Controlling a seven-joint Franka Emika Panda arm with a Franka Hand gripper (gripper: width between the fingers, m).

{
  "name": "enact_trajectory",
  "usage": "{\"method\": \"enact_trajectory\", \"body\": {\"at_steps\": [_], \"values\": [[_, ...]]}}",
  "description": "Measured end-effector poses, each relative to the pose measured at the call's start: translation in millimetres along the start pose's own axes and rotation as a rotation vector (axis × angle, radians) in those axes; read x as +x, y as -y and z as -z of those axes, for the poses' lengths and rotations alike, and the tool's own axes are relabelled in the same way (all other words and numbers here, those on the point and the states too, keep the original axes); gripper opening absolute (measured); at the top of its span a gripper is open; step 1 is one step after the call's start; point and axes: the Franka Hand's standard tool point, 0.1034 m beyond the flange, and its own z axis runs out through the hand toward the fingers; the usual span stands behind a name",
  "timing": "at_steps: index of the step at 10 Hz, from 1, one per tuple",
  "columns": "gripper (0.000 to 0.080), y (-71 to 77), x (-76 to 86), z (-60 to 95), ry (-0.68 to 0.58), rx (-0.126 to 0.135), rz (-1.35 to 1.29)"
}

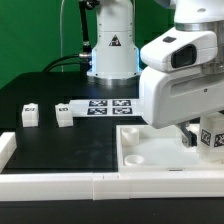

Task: Assemble one leg

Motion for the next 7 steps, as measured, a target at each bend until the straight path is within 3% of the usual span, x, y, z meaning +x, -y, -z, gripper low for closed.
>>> {"method": "enact_trajectory", "body": {"at_steps": [1, 2, 3, 7], "values": [[0.0649, 0.0, -0.1, -0.1, 0.0, 0.0, 0.0], [0.0531, 0.0, -0.1, -0.1, 0.0, 0.0, 0.0], [0.0336, 0.0, -0.1, -0.2, 0.0, 0.0, 0.0], [0.0289, -0.7, -0.1, -0.1, 0.0, 0.0, -0.045]]}}
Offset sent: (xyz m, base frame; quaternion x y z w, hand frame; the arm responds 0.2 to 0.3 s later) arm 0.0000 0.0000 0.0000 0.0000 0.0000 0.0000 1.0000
